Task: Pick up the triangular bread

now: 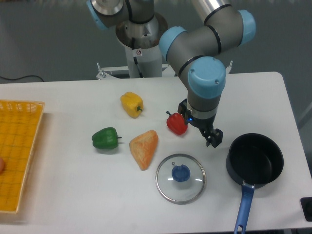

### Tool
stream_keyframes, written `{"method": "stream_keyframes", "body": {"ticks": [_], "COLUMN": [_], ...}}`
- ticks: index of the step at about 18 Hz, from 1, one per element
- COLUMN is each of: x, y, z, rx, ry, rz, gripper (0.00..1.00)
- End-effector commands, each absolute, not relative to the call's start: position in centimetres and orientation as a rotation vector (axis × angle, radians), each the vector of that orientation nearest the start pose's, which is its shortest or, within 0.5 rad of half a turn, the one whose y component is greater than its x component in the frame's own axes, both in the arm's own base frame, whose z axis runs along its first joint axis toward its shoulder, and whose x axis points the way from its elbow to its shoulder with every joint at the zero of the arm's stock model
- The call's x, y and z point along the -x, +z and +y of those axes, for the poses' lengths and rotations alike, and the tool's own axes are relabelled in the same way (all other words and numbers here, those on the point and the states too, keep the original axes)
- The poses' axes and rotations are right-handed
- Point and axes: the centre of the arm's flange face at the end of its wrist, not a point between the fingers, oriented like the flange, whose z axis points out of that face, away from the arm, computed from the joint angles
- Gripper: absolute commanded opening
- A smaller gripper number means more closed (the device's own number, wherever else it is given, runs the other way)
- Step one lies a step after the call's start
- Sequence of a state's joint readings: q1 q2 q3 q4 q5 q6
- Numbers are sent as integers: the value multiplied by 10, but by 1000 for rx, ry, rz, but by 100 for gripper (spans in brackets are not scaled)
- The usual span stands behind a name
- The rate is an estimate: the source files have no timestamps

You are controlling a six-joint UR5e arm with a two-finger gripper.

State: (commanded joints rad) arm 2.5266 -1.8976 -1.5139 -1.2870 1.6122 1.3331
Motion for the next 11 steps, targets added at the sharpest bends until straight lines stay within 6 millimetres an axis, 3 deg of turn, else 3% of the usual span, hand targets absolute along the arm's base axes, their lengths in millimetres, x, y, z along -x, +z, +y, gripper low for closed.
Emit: {"method": "stream_keyframes", "body": {"ticks": [6,11], "x": [381,336], "y": [350,324], "z": [481,500], "rx": [3098,3097], "ry": [100,60], "rz": [592,667], "gripper": [100,100]}}
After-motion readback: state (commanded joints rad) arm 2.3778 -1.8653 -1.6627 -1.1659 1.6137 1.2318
